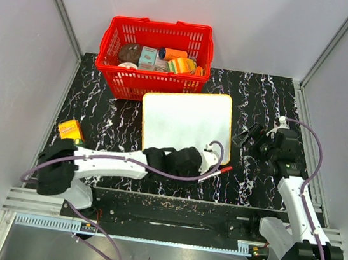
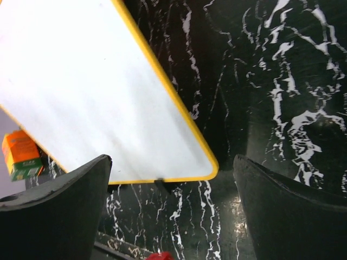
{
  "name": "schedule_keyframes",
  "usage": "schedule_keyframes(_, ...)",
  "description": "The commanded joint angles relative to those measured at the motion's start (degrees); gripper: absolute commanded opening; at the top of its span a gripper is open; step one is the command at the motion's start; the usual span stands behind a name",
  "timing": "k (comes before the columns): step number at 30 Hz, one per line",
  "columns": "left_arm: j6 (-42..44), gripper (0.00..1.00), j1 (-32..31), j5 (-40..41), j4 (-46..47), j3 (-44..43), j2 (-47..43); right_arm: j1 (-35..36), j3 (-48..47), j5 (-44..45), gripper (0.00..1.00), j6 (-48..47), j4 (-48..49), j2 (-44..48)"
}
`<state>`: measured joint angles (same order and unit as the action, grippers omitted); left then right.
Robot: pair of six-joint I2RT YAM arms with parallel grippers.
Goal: Write a sentence on the whiteboard
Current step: Pass from the left arm to the right
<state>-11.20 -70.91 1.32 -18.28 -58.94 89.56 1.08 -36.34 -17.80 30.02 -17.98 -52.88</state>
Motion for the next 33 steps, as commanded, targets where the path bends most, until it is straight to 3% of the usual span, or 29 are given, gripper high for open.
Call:
schedule_keyframes(1,-0.57,0.0,1.04,-2.82,-0.17,0.66,-6.84,-0.03,-4.26,-8.64,1.0,-0.58,-1.0,1.46)
schedule_keyframes(9,-1.63,0.0,8.15,-5.62,1.4,7.52,-15.28,0.06,-9.72,-9.61,0.97,-1.37,-7.77,2.17)
schedule_keyframes(13,-1.45,0.0,10.97,-8.79,1.58,9.71,-18.54,0.15,-7.0,-22.57,0.95,0.81,-0.52,2.26)
schedule_keyframes(17,-1.37,0.0,12.64,-9.93,1.93,11.04,-22.49,0.59,-3.13,-31.49,0.85,5.05,7.95,2.34)
schedule_keyframes(23,-0.66,0.0,13.35,-11.87,1.76,11.83,-26.01,5.14,-1.11,-37.91,0.83,6.89,13.75,1.73)
schedule_keyframes(28,-0.4,0.0,13.35,-12.57,1.5,10.86,-26.72,12.18,-1.11,-38.53,0.84,7.86,17.36,0.51)
schedule_keyframes(33,-0.66,0.0,13.35,-13.19,1.5,9.81,-26.28,14.21,0.38,-38.27,0.84,9.53,21.39,-1.43)
